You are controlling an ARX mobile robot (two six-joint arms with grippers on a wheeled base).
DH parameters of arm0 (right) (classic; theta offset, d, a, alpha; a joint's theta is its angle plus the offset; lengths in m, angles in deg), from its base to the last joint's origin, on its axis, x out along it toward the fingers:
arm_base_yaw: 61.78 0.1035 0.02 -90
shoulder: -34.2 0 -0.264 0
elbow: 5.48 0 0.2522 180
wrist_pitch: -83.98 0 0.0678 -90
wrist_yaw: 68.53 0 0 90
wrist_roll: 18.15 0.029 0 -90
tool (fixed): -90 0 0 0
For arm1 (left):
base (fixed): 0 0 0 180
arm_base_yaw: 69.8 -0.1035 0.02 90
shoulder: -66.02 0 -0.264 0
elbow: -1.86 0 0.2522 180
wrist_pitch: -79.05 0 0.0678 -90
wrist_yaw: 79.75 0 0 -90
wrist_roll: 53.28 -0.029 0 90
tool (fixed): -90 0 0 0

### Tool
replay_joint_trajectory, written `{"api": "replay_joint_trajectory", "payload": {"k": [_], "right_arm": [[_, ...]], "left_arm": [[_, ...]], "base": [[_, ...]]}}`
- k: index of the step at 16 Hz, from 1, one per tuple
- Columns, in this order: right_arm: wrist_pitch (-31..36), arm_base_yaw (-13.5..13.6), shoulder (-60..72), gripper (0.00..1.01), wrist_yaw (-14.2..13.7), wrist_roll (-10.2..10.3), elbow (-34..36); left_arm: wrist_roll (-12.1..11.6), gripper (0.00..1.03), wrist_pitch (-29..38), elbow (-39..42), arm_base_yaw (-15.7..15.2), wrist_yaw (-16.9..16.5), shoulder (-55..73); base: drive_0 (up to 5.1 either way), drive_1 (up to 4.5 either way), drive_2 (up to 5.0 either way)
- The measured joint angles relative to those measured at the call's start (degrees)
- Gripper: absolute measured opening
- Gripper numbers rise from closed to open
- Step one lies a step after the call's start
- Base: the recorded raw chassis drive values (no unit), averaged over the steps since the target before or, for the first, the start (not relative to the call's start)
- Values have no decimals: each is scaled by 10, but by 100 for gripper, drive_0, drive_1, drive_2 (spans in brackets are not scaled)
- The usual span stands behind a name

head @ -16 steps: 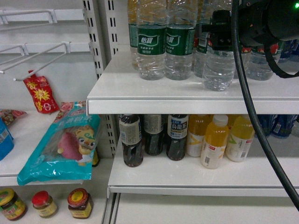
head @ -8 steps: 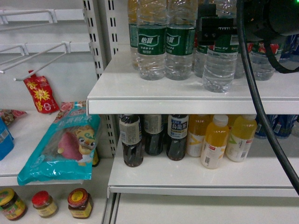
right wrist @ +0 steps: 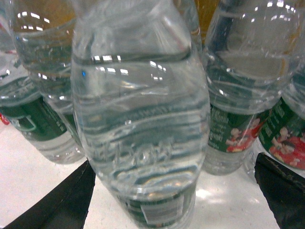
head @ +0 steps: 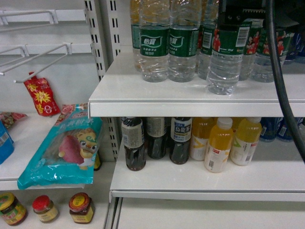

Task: Move water from second to third shelf

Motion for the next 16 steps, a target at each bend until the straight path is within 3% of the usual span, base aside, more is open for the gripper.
{"api": "replay_joint_trajectory", "payload": {"k": [6,9,10,11,12,13,14,16], "right_arm": [[0,0,-98,98,62,-11,103],[7,-11,-193,98,89,4,184],[81,-13,-225,94,53,-1,227],[174,-23,-279,81,-32,-26,297],[196,-53,-353,68,-54,-39,371],[171,-84,-421,57,-43,-42,427],[126,-125,-501,44,-10,-46,487],[18,-127,-685,18,5,-51,581]], "left_arm": [[0,98,0,0,0,0,0],[0,98,0,0,0,0,0],[0,98,0,0,0,0,0],[0,98,0,0,0,0,0],[0,98,0,0,0,0,0],[0,98,0,0,0,0,0],[0,98,0,0,0,0,0],[0,98,0,0,0,0,0]], "base": [[0,0,0],[0,0,0],[0,0,0],[0,0,0],[0,0,0],[0,0,0],[0,0,0],[0,0,0]]}}
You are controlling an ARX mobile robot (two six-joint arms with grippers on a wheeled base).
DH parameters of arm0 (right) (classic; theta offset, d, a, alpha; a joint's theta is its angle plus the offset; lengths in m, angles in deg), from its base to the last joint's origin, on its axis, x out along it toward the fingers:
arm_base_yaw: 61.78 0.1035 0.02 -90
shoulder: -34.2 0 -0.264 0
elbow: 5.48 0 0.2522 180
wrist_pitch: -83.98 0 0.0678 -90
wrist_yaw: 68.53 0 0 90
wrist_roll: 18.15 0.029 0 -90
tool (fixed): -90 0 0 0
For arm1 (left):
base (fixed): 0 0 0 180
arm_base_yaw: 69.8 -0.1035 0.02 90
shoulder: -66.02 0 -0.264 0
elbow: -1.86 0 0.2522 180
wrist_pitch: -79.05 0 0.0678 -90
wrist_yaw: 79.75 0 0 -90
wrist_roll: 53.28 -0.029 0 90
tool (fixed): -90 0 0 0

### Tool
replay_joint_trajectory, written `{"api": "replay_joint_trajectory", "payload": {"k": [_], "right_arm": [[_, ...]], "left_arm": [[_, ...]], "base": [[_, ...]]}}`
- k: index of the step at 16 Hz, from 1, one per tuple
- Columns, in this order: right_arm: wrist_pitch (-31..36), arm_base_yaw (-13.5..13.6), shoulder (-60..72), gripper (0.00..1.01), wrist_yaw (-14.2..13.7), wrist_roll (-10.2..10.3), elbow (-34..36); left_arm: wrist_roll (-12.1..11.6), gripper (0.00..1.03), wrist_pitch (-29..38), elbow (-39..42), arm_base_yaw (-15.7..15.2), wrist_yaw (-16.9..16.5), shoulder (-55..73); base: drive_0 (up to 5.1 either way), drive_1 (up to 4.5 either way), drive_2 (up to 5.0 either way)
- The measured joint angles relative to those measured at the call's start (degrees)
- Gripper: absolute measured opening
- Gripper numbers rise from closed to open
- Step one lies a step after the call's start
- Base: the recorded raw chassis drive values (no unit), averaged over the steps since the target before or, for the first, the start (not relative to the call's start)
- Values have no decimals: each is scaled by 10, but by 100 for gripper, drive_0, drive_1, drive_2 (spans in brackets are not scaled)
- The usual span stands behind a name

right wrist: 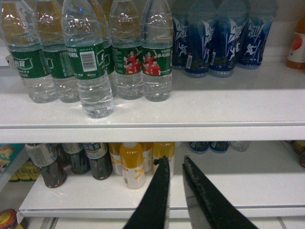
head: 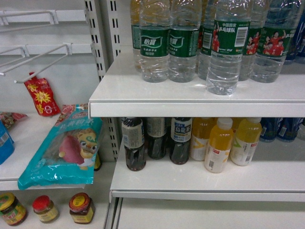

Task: Move water from second to third shelf

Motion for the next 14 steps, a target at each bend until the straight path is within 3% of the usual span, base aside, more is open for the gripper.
{"api": "replay_joint_trajectory", "payload": {"k": [1,2,7,8,14], "right_arm": [[-52,0,-98,5,1,-1,35],[-86,0,-186,2,-1,-2,69],[-99,0,-250,2,-1,-3,99],[-173,0,-310,2,0,-3,103],[-172,0,-356,2,-1,-3,124]], "left_arm": [[0,98,0,0,0,0,0],[0,98,0,0,0,0,0],[0,98,0,0,0,0,0],[0,98,0,0,0,0,0],[0,98,0,0,0,0,0]], "base": [[0,0,0],[0,0,0],[0,0,0],[0,0,0],[0,0,0]]}}
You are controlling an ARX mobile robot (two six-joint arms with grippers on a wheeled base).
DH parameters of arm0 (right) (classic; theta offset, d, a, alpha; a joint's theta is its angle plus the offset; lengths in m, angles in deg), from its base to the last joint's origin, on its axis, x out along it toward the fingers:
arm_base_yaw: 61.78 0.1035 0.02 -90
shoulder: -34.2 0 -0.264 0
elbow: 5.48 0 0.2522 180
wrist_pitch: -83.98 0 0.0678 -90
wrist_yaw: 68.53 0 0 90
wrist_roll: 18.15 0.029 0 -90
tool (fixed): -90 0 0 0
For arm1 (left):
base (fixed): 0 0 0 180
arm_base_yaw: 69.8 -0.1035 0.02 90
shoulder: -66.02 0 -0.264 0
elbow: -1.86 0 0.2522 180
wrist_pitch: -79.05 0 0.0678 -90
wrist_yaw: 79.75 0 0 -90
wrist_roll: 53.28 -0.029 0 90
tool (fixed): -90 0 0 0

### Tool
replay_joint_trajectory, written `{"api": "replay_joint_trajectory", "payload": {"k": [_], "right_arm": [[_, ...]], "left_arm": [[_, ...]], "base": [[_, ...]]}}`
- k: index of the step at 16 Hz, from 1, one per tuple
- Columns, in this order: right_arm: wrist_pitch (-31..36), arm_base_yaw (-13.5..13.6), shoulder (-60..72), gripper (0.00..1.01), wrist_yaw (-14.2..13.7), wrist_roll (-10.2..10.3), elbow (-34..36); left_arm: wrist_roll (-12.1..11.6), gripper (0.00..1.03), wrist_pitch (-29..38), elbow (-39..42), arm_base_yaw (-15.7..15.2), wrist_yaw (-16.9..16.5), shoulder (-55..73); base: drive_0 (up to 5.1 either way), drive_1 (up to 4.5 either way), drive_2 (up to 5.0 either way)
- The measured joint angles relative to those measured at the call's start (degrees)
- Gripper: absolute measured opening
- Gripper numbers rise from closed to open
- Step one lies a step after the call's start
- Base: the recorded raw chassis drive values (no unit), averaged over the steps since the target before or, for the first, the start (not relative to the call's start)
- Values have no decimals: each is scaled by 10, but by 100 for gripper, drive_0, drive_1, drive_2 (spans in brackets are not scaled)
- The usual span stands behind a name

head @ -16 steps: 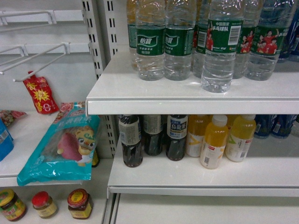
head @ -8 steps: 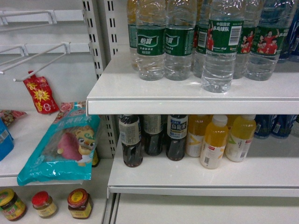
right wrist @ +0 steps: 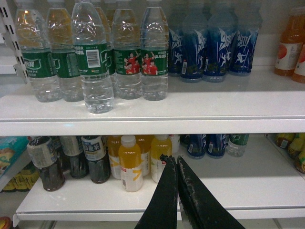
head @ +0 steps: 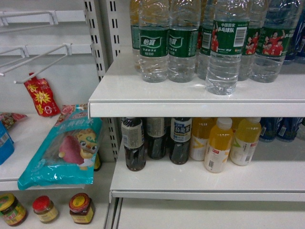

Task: Move water from second to third shelf

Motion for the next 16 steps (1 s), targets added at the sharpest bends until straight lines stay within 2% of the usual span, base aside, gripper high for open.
{"api": "replay_joint_trajectory", "payload": {"k": [3,4,10,11,12,16], "right_arm": [[-2,0,0,2,0,0,0],[-2,0,0,11,0,0,0],[-2,0,0,90,0,0,0],[-2,0,0,100,0,0,0],[-2,0,0,97,0,0,0],[-1,0,0,98,0,0,0]], "left_arm": [[0,98,0,0,0,0,0],[0,98,0,0,0,-1,0],[0,98,0,0,0,0,0],[0,98,0,0,0,0,0],[0,98,0,0,0,0,0],[0,98,1,0,0,0,0]], "base": [[0,0,0],[0,0,0],[0,0,0],[0,0,0],[0,0,0],[0,0,0]]}}
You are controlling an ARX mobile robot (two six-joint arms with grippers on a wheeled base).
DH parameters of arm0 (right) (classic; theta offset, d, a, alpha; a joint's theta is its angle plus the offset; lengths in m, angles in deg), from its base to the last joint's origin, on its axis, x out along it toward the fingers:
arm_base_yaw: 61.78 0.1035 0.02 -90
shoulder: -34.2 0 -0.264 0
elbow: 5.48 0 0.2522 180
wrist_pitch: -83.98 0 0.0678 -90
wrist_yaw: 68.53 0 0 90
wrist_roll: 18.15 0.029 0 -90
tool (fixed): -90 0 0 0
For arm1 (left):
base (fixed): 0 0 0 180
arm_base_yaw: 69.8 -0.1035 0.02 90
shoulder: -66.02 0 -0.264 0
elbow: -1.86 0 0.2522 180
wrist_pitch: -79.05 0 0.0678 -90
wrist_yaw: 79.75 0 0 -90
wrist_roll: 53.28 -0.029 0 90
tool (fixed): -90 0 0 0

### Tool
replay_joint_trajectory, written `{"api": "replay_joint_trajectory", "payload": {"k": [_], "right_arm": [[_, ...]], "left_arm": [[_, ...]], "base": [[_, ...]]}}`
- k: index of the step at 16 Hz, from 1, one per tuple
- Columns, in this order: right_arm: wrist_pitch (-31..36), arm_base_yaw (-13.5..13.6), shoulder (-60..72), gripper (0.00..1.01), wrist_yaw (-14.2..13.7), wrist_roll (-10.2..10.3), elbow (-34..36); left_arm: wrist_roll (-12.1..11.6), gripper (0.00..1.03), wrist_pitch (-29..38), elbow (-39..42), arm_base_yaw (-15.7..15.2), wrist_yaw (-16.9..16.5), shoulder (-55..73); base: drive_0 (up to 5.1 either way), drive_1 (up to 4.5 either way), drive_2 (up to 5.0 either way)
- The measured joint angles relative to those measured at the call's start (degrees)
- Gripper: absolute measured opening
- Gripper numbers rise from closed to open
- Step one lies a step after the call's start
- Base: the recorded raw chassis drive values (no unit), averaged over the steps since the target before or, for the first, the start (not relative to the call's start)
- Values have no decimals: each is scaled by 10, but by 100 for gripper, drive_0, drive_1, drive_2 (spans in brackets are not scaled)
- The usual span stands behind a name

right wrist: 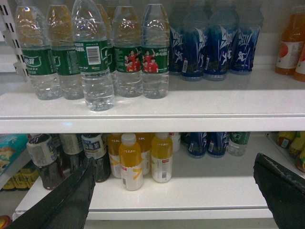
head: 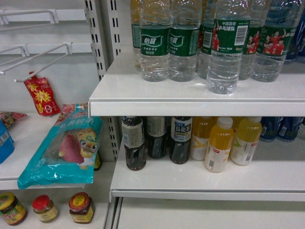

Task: Move water from second to third shelf

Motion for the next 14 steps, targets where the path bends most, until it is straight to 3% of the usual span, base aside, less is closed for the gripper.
{"api": "replay_joint_trajectory", "payload": {"k": [14], "right_arm": [[-1,0,0,98,0,0,0]], "left_arm": [[0,98,-1,0,0,-1,0]], "base": [[0,0,0]]}}
